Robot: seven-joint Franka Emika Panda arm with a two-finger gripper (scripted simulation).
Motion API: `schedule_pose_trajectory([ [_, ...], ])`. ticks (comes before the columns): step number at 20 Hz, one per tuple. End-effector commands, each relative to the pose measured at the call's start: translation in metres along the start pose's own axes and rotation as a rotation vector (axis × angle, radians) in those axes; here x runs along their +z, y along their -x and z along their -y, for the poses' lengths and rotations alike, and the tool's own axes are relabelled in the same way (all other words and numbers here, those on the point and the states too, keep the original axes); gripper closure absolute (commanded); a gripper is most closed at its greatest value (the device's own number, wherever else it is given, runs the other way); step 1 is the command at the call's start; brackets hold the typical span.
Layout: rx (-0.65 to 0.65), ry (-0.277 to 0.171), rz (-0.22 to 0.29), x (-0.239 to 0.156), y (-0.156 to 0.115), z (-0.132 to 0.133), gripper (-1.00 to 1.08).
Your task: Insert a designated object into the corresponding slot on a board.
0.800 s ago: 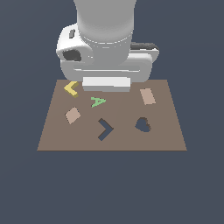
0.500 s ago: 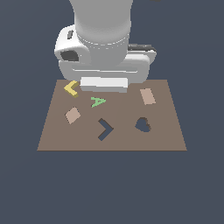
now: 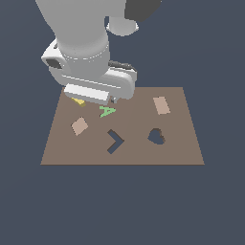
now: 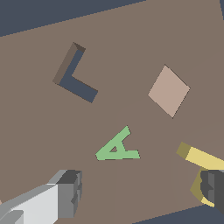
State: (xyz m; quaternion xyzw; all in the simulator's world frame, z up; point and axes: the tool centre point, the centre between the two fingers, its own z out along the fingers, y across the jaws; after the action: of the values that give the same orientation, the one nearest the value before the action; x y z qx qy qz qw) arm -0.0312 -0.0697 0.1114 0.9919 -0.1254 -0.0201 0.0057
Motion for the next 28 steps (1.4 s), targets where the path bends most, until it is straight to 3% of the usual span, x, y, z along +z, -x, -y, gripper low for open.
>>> schedule_pose_trajectory([
  [1,0.089,-0.004,-0.007,0.013,0.004,-0.022,-0.92],
  [6,0.260,-0.013,-0.022,0.039,0.018,-0.062,-0.92],
  [12,0.383,-0.020,-0.032,0.058,0.032,-0.088,-0.92],
  [28,0.420,-0.024,-0.035,0.070,0.037,-0.095,-0.92],
])
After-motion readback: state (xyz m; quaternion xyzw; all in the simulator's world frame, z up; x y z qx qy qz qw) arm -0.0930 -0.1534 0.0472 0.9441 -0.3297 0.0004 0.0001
